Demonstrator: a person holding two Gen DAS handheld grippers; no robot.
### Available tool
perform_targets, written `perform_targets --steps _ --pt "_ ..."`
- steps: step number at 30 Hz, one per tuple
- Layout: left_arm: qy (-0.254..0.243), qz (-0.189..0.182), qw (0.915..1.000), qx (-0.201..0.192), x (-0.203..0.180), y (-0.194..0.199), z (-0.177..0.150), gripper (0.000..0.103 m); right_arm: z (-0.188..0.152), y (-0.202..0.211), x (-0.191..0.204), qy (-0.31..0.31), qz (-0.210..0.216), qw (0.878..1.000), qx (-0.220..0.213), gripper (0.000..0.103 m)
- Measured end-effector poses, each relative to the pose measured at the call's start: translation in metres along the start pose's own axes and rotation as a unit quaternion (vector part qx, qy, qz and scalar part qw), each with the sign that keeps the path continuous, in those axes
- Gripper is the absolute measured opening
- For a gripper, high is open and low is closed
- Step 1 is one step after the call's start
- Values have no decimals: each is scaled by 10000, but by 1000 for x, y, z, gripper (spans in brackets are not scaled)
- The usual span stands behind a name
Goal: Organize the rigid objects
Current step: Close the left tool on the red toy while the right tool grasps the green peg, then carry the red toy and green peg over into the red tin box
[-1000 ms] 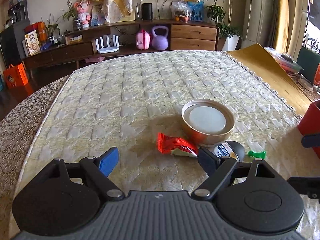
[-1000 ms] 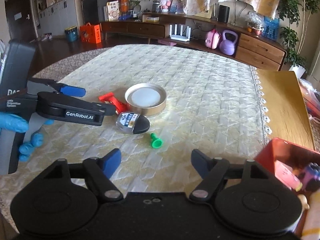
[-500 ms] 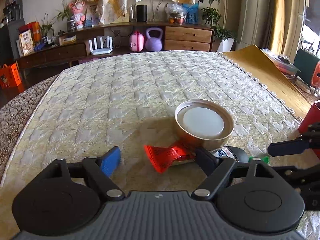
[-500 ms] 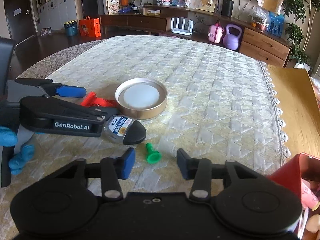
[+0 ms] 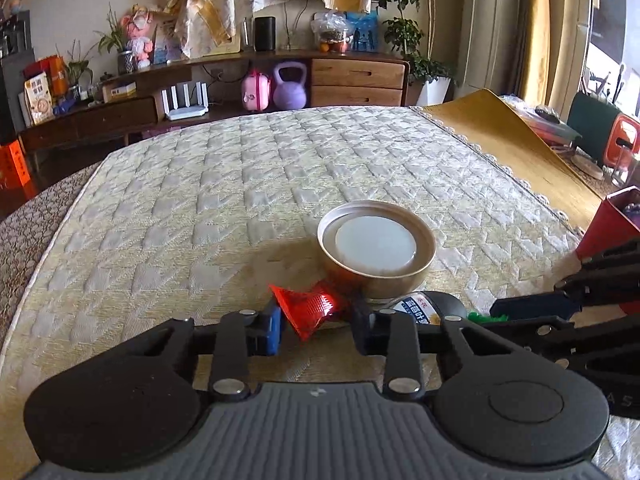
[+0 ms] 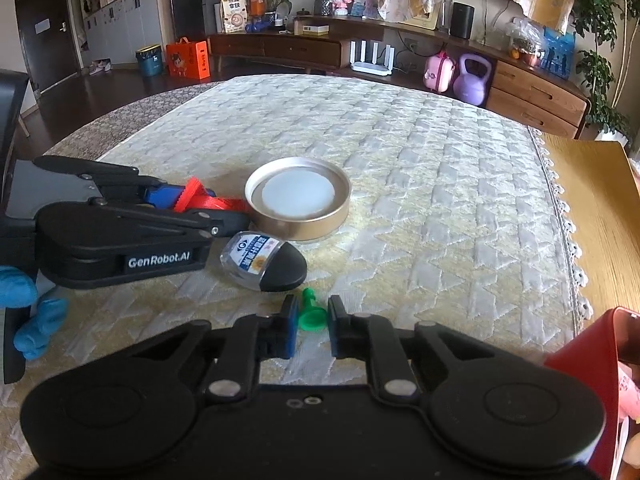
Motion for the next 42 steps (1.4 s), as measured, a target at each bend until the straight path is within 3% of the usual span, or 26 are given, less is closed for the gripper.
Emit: perform_targets --steps 8,23,29,42 --pt "95 14 10000 -7 2 10 8 30 -2 18 2 -141 -72 9998 -101 14" --pt "334 -59 9994 27 -7 69 25 30 7 86 8 -444 -101 9982 -380 14" --pt "389 -258 9989 93 -23 95 36 30 10 121 8 -510 -165 9969 -573 14" --pt "38 -855 9963 58 -96 141 52 30 -3 189 -13 -846 -573 9910 -861 14"
Point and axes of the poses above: each gripper's, at about its wrist camera, not at the fingertips, and y roughly against the way its jaws point, x to its left, z to its top, the point moved 4 cm from there along -y, roughly the way its jaws point, and after that the axes turned 8 degrees about -x, right-handed, at the moved point
